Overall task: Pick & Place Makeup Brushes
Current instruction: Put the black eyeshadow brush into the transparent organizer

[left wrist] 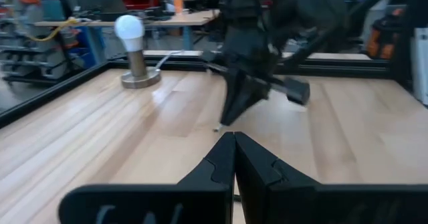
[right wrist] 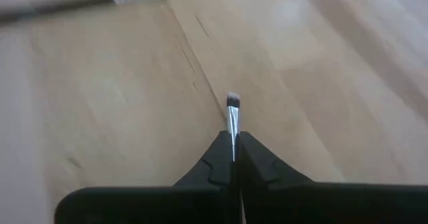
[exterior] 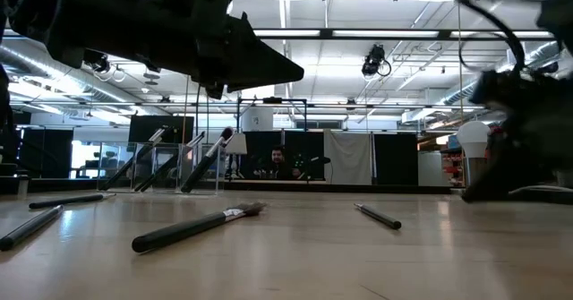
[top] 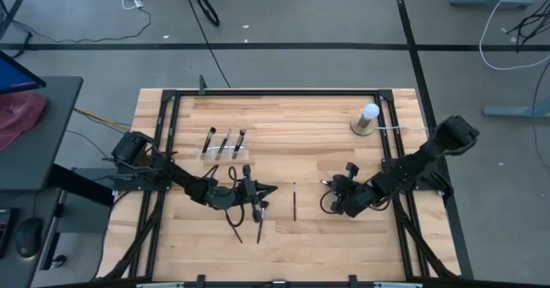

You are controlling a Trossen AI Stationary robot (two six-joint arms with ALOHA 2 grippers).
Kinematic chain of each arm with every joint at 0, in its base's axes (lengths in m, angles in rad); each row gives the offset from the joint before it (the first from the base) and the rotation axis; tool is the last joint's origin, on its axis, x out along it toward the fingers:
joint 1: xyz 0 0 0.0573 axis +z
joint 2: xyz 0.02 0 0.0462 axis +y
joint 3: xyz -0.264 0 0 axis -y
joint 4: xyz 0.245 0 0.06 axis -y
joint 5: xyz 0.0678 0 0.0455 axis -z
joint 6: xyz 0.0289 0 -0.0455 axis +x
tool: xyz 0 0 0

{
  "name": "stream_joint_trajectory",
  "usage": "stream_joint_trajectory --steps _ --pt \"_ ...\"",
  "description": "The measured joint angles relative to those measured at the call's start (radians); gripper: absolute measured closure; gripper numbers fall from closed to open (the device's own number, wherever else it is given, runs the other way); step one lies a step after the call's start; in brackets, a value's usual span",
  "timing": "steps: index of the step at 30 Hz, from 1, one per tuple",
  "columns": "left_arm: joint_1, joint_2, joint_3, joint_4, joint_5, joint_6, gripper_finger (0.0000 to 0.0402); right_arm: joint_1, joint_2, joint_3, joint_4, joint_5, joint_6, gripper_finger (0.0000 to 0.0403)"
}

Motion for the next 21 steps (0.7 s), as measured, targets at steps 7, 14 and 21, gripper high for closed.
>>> stream_joint_trajectory --steps 7,14,21 --pt "0.022 0.000 0.000 0.001 0.085 0.006 0.0388 -0.044 -0.049 0.005 0.409 0.032 -0.351 0.0394" --pt "0.069 0.000 0.000 0.082 0.338 0.124 0.0386 -0.047 -0.050 0.007 0.922 -0.140 -0.723 0.0394" --pt "0.090 0.002 0.079 0.178 0.507 0.311 0.0309 -0.073 -0.051 0.008 1.102 -0.447 -0.775 0.0394"
